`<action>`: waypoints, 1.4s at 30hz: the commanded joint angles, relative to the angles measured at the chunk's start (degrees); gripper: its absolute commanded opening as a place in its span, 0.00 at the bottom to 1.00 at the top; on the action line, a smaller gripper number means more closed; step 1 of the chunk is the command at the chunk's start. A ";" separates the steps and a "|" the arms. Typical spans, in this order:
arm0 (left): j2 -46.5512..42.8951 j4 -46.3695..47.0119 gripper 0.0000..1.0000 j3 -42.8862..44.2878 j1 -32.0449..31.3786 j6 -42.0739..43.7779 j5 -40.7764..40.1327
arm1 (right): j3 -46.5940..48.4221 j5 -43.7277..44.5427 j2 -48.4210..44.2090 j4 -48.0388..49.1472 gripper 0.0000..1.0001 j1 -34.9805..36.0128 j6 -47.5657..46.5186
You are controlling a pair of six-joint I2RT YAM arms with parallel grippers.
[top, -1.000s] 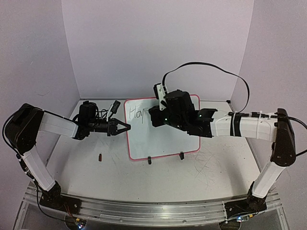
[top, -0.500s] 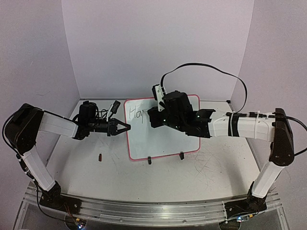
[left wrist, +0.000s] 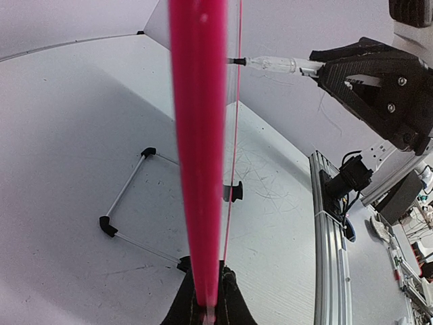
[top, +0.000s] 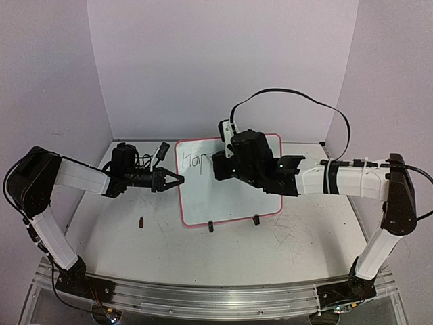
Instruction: Write a sentence on the whiteboard
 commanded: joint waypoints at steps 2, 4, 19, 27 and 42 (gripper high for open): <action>-1.14 -0.70 0.00 0.04 -0.47 1.97 -1.68 | -1.93 3.62 -3.16 -0.19 0.00 -0.30 1.16; -1.11 -0.69 0.00 0.11 -0.42 2.01 -1.65 | -2.12 3.35 -3.40 -0.29 0.00 -0.31 1.33; -1.26 -0.79 0.00 0.12 -0.45 1.97 -1.62 | -1.69 -0.77 -1.47 -0.58 0.00 -0.08 2.50; -1.29 -0.81 0.00 0.29 -0.49 1.89 -1.63 | -0.50 -1.57 0.05 -0.58 0.00 0.34 2.52; -1.50 -0.88 0.00 0.22 -0.45 1.79 -1.84 | 0.68 -3.54 -3.12 1.42 0.00 0.51 1.32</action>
